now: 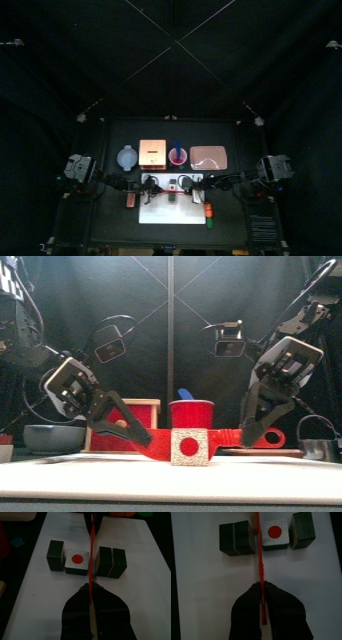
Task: Cut the sushi into 4 pieces with the knife
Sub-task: Cut the sushi into 4 pieces
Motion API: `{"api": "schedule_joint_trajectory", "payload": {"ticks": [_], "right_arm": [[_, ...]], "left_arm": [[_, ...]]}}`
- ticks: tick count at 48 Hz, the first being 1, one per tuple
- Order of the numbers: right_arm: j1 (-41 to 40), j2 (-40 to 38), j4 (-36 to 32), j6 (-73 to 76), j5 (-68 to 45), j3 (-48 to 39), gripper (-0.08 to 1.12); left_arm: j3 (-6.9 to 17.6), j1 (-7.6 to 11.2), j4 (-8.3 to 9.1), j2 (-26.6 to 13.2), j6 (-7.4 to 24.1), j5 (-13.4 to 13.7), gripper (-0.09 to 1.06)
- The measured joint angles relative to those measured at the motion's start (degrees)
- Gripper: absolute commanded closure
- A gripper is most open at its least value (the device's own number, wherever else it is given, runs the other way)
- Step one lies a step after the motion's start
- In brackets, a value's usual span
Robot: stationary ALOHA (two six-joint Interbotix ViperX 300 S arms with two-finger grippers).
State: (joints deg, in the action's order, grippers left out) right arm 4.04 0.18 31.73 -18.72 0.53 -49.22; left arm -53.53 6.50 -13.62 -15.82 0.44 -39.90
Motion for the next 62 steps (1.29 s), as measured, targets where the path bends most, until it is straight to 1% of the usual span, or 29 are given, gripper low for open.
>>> {"api": "schedule_joint_trajectory", "payload": {"ticks": [8, 14, 18, 24, 28, 35, 41, 46, 50, 57, 62], "right_arm": [[-0.4, -0.6, -0.5, 0.0, 0.1, -0.1, 0.99], [-0.5, -1.1, -0.6, 0.0, 0.1, -0.1, 0.99], [-0.6, -1.4, -0.7, 0.0, 0.3, -0.1, 0.99], [-0.6, -2.4, -0.7, -0.1, 0.7, -0.1, 0.99], [-0.4, -4.1, -0.7, -0.2, 1.3, -0.1, 0.99], [1.0, -7.4, -0.7, -0.1, 1.8, -0.1, 0.99], [2.5, -10.2, -0.7, -0.1, 1.8, -0.1, 0.99], [3.4, -10.9, -0.4, 0.3, 1.8, -0.1, 0.99], [4.0, -10.9, -0.4, 0.3, 1.8, -0.1, 0.99], [4.7, -10.1, 0.2, 0.3, 1.8, -0.1, 0.99], [4.8, -9.1, 0.5, 0.3, 1.5, -0.1, 0.99]], "left_arm": [[0.0, -0.62, 0.7, 0.9, 0.1, 0.0, 0.7], [0.0, -1.58, 1.32, 1.7, 1.0, 0.2, 0.7], [0.0, -2.02, 1.41, 2.3, 1.6, 0.6, 0.7], [-0.1, -2.02, 1.49, 4.0, 1.9, 0.9, 0.7], [-0.5, -1.49, 1.76, 6.1, 1.9, 0.9, 0.7], [-1.2, 0.62, 2.2, 10.4, 1.8, 1.0, 0.7], [-1.4, 2.37, 2.29, 12.9, 1.6, 1.1, 0.7], [-1.4, 2.99, 2.29, 13.2, 1.6, 1.1, 0.7], [-1.4, 3.08, 2.29, 13.1, 1.5, 1.0, 0.7], [-1.3, 3.78, 2.29, 11.7, 1.4, 1.0, 0.7], [-1.2, 3.78, 2.2, 10.5, 1.4, 1.0, 0.7]]}}
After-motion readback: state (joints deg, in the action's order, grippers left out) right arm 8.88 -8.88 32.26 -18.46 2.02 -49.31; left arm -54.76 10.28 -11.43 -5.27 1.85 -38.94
